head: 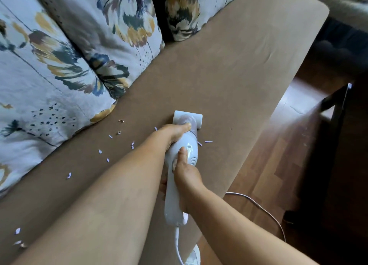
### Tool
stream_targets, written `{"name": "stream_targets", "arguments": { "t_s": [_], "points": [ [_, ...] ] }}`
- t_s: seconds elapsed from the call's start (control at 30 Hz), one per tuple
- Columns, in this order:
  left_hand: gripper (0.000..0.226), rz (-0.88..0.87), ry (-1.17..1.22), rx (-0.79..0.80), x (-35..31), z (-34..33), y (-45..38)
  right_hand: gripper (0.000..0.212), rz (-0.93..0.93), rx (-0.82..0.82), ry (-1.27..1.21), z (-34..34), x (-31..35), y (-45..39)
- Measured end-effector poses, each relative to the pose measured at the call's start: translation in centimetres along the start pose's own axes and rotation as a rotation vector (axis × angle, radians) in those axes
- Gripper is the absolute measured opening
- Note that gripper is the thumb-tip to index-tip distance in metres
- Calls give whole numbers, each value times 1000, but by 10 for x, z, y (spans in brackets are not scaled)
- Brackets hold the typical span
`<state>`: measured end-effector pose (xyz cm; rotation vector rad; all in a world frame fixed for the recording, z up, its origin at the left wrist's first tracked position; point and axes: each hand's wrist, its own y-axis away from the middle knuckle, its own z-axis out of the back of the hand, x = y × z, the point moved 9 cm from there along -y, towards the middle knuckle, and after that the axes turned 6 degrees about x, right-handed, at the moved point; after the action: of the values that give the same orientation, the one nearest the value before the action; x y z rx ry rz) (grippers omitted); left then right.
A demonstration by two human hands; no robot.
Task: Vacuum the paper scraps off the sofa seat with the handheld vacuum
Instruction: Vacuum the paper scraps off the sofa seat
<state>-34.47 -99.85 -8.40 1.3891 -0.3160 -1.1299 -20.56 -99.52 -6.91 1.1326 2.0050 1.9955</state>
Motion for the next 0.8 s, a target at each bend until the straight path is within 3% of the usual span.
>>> {"name": "stream_targets", "arguments": {
  "t_s": [0.43, 0.67, 0.8],
  "points": [
    [75, -6, -17, 12, 5, -16, 6, 80, -18, -75, 18, 18, -18, 0],
    [88, -19, -99, 76, 17, -39, 29, 79, -14, -93, -112, 21, -48, 16],
    [80, -32, -187, 83, 29, -44, 42, 83, -20, -104, -164, 15, -65, 25]
  ]
}}
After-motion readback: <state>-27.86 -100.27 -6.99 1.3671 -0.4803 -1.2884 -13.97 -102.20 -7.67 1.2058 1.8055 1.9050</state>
